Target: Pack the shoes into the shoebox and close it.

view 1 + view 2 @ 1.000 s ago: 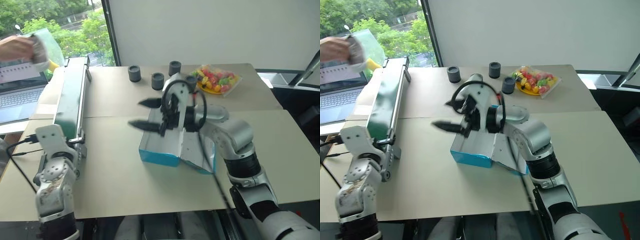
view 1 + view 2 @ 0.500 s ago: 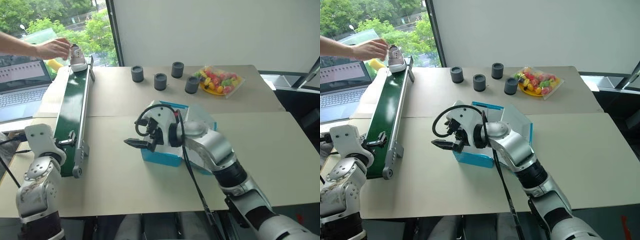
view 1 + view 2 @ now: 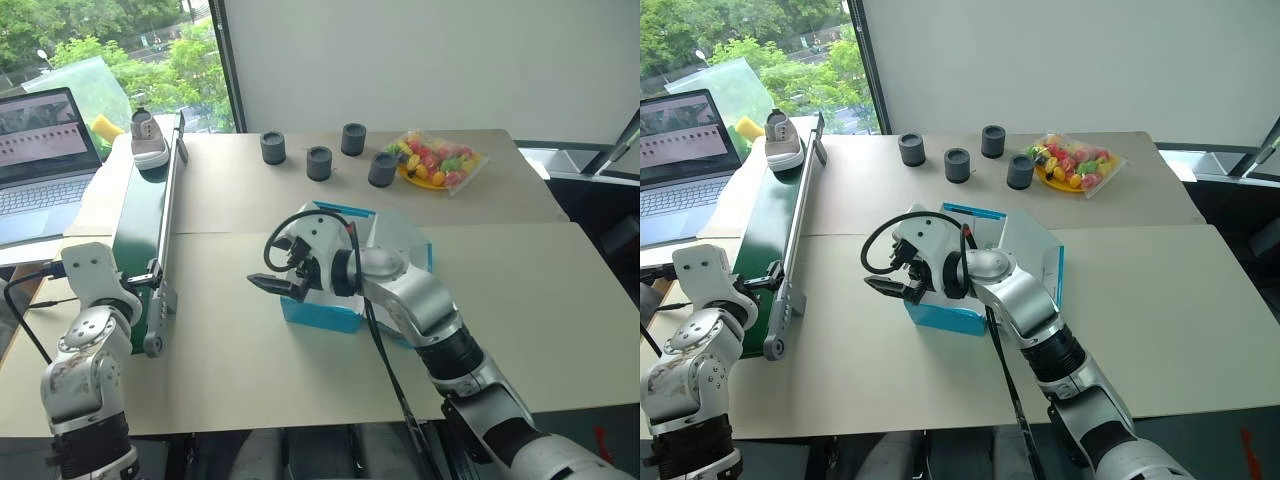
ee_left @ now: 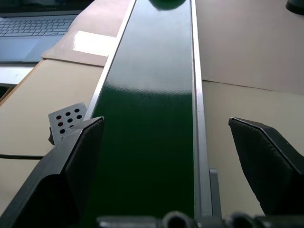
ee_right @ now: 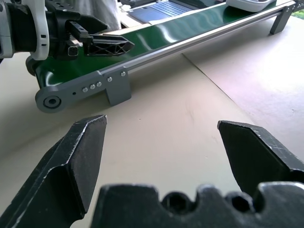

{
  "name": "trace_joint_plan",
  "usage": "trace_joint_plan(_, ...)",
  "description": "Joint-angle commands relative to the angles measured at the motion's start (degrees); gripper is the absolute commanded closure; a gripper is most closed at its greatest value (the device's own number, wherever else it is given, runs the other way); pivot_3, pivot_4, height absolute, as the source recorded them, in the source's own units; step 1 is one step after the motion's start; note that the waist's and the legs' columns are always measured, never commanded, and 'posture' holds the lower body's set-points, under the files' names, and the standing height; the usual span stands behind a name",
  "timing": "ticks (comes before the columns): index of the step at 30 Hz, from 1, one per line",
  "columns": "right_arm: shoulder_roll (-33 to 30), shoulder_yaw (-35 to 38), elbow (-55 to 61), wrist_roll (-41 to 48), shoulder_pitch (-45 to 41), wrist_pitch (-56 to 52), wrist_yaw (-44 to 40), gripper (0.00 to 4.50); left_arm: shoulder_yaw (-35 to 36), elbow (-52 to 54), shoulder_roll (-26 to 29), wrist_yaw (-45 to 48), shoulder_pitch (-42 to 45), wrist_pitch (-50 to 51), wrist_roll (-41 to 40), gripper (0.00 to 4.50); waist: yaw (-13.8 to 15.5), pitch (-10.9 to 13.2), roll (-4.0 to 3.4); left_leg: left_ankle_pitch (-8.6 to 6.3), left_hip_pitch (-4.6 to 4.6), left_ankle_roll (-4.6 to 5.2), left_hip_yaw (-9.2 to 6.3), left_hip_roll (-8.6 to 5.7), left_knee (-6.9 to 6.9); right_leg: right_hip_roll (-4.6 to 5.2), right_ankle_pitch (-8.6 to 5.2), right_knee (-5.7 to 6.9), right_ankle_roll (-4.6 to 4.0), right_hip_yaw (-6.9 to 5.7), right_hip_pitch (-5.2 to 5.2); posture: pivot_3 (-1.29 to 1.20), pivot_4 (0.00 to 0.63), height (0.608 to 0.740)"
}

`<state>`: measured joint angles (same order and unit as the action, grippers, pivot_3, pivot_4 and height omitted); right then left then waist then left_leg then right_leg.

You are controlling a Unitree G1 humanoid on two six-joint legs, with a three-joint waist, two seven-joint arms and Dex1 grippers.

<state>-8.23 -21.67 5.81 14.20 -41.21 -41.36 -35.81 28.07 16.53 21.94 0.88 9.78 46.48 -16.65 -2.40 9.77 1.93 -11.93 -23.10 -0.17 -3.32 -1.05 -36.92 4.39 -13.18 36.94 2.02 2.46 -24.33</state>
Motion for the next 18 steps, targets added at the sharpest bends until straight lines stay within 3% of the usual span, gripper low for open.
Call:
trace_joint_plan(1, 0.7, 1.9, 0.7, -0.1, -1.0, 0.9, 0.9, 0.09, 0.4, 0.6, 0.9, -0.6, 1.3, 1.1, 0.2, 0.00, 0.0, 0.0, 0.00, 0.00, 0.00, 0.00, 0.00, 0.00, 0.00, 0.00, 0.00, 0.00, 0.00, 0.00, 0.00, 0.00, 0.150, 0.740)
trace_joint_plan(18, 1.0, 2.5, 0.6, 0.0, -1.3, -0.8, 2.3, 0.09, 0.1, -1.2, 1.1, -0.7, 1.9, 2.0, 1.1, 0.00, 0.0, 0.0, 0.00, 0.00, 0.00, 0.00, 0.00, 0.00, 0.00, 0.00, 0.00, 0.00, 0.00, 0.00, -0.01, 0.00, 0.150, 0.740)
